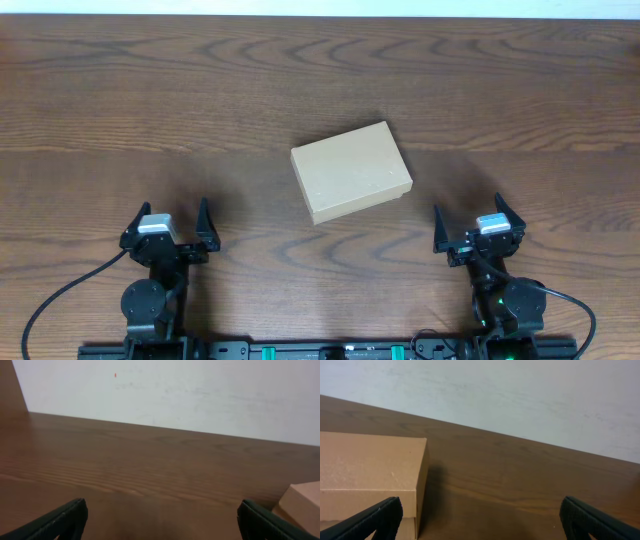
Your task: Pack container
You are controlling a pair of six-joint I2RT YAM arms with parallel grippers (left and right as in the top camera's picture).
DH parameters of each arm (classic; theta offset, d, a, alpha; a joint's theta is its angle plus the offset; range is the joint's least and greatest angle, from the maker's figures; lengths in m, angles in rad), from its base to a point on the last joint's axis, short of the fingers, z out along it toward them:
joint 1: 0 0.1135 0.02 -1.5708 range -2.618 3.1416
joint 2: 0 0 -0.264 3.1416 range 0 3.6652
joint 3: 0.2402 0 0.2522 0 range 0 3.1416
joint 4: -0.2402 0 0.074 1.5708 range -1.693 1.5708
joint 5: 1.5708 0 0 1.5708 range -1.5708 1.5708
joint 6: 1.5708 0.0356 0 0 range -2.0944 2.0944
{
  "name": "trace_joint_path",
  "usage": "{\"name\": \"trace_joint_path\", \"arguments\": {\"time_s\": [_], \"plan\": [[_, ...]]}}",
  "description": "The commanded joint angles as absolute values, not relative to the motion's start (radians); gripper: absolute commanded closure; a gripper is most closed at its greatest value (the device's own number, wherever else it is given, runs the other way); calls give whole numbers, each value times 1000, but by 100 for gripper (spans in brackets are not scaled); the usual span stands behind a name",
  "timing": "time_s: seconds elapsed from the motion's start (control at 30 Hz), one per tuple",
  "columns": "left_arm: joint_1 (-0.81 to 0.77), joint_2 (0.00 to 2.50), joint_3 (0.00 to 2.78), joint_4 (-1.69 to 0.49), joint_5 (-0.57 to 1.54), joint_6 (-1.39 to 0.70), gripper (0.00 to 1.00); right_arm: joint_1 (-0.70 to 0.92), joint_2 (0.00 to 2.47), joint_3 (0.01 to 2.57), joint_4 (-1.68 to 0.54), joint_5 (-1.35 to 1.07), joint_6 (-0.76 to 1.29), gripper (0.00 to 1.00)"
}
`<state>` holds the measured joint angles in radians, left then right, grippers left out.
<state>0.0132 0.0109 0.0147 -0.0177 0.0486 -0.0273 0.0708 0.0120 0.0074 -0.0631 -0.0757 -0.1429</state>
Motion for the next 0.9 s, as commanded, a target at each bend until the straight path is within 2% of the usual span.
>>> {"name": "trace_joint_path", "arguments": {"time_s": [0.0, 0.17, 0.87], "plan": [[19, 3, 4, -73, 64, 70, 5, 82, 6, 6, -67, -86, -143, 1], [19, 3, 4, -74, 63, 186, 5, 82, 6, 6, -67, -86, -143, 1], [19, 4, 4, -71, 71, 187, 5, 82, 6, 6, -67, -86, -143, 1]]}}
